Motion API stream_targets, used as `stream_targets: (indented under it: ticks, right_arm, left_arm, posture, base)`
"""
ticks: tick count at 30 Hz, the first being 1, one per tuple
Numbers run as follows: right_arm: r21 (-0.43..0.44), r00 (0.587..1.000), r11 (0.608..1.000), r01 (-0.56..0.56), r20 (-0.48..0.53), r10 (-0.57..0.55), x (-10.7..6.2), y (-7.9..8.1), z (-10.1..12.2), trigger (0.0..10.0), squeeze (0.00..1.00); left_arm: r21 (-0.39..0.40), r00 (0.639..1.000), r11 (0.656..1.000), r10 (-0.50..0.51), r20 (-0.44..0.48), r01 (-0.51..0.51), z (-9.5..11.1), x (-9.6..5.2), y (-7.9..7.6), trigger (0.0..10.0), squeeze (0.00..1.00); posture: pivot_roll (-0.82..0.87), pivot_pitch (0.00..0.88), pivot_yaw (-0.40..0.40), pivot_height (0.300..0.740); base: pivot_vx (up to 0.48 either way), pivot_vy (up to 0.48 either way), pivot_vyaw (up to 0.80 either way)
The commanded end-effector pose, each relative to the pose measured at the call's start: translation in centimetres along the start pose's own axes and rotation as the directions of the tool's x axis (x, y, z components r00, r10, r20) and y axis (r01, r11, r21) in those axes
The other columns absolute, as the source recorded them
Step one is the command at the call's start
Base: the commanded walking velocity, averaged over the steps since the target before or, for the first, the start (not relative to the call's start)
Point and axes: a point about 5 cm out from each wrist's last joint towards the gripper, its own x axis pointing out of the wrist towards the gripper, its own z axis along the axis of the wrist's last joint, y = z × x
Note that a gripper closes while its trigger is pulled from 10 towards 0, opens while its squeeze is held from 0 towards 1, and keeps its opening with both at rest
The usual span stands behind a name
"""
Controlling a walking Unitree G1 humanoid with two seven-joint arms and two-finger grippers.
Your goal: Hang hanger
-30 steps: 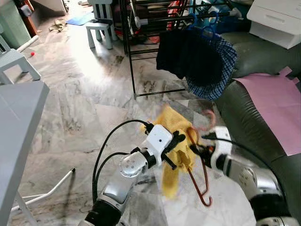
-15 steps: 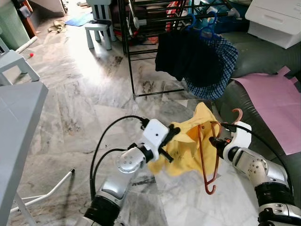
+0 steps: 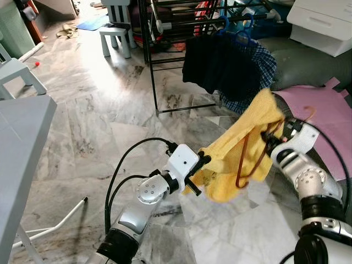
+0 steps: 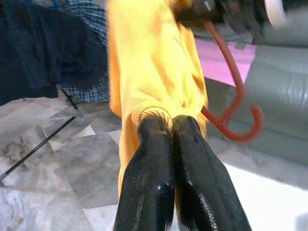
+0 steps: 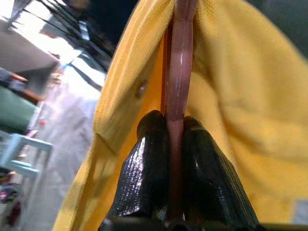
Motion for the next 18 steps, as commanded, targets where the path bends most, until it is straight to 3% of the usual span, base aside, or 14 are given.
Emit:
stream_targets:
  ticks: [1, 3, 5, 6, 9, 13, 18]
  right_arm:
    - [-0.06, 0.998, 0.997, -0.053, -0.021, 0.051, 0.2, 1.4, 0.1, 10.0, 0.0]
    - [-0.128, 0.966, 0.988, -0.086, -0.254, 0.051, -0.1, 1.5, -4.4, 10.0, 0.0]
    - [-0.111, 0.927, 0.988, -0.105, -0.37, 0.057, -0.8, 1.3, -7.4, 10.0, 0.0]
    - [-0.111, 0.927, 0.988, -0.105, -0.37, 0.057, -0.8, 1.3, -7.4, 10.0, 0.0]
    - [-0.118, 0.879, 0.986, -0.12, -0.473, 0.05, -2.4, 0.6, -10.1, 10.0, 0.0]
    - [-0.086, 0.858, 0.995, -0.055, -0.514, 0.003, -3.4, -0.5, -11.0, 10.0, 0.0]
    - [-0.072, 0.834, 0.985, 0.158, -0.524, -0.172, -4.7, -3.9, -11.6, 10.0, 0.0]
  left_arm:
    - [0.008, 0.999, 1.0, -0.016, -0.031, 0.016, -0.7, -0.2, -0.3, 10.0, 0.0]
    - [-0.01, 1.0, 1.0, -0.014, -0.009, 0.014, -0.3, 0.0, -0.5, 10.0, 0.0]
    - [-0.02, 1.0, 1.0, -0.014, 0.005, 0.015, 0.0, 0.2, -0.6, 10.0, 0.0]
    - [-0.02, 1.0, 1.0, -0.014, 0.005, 0.015, 0.0, 0.2, -0.6, 10.0, 0.0]
    - [-0.031, 1.0, 1.0, -0.004, 0.015, 0.004, 0.2, 0.2, -0.5, 10.0, 0.0]
    - [-0.042, 1.0, 0.999, -0.001, 0.016, 0.002, 0.2, 0.1, -0.5, 10.0, 0.0]
    - [-0.051, 1.0, 0.998, 0.022, 0.019, -0.021, 0.4, 0.3, 0.1, 10.0, 0.0]
  posture:
    - [-0.05, 0.055, -0.01, 0.74]
    - [-0.05, 0.052, -0.018, 0.74]
    - [-0.05, 0.052, -0.02, 0.74]
    - [-0.05, 0.052, -0.02, 0.74]
    - [-0.04, 0.056, -0.019, 0.74]
    - [-0.05, 0.056, -0.017, 0.74]
    - [-0.06, 0.06, -0.015, 0.74]
  base:
    - [0.0, 0.0, 0.0]
    - [0.0, 0.0, 0.0]
    - [0.0, 0.0, 0.0]
    - [0.0, 0.0, 0.0]
    - [0.0, 0.0, 0.0]
    - [0.0, 0.0, 0.0]
    - [0.0, 0.0, 0.0]
